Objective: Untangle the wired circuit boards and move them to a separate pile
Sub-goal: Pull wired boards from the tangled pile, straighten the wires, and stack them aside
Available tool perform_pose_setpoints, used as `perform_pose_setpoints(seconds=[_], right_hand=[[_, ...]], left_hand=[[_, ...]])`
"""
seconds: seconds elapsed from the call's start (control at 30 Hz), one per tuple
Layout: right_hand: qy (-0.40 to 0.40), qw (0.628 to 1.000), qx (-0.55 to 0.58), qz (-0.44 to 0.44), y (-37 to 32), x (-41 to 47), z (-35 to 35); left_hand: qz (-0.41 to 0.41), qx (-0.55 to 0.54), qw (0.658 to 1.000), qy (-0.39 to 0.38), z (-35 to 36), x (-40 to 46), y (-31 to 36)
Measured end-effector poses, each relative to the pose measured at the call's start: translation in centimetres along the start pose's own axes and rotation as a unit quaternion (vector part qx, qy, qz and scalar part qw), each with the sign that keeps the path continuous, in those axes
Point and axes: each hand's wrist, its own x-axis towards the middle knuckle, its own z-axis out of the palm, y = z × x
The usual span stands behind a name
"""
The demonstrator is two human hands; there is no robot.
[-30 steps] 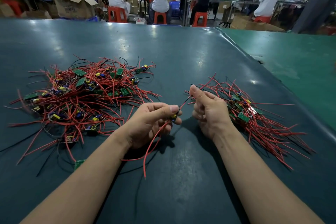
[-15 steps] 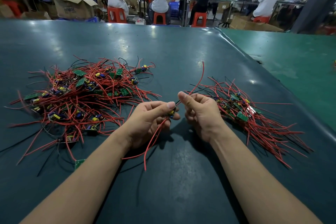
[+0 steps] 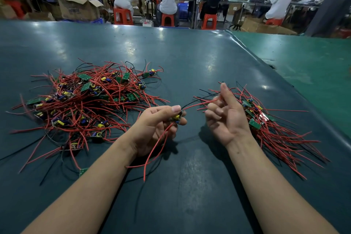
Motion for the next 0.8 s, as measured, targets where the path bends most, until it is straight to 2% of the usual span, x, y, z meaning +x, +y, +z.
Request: perform_pose_setpoints(seconds=[0.07,0.13,0.2,0.27,0.37,0.47,0.63,0.8], right_hand=[[0.024,1.000,0.008,-0.016,-0.4,0.2,-0.2],[0.016,0.999,-0.041,-0.002,-0.1,0.0,-0.1],[-0.020,0.985,-0.164,0.042,0.8,-0.2,0.2],[-0.087,0.955,-0.274,0.079,1.7,-0.7,0.4],[-0.129,0.935,-0.323,0.070,2.2,-1.0,0.4],[-0.085,0.945,-0.315,0.027,2.1,-0.8,0.4],[0.032,0.969,-0.227,-0.088,1.3,0.0,0.1],[0.100,0.965,-0.177,-0.164,1.0,0.5,0.1]], left_hand=[[0.004,-0.003,1.000,0.010,-0.1,0.1,0.0],[0.009,-0.013,1.000,0.026,-0.1,0.2,0.1],[0.011,-0.019,0.999,0.036,-0.1,0.2,0.1],[0.010,-0.012,0.999,0.029,0.1,0.1,0.0],[0.009,0.020,1.000,0.017,0.4,0.1,-0.3],[0.003,0.032,0.999,0.013,0.4,0.0,-0.3],[0.003,0.046,0.999,-0.008,0.1,0.0,-0.4],[0.013,0.042,0.999,-0.026,0.1,0.0,-0.4]])
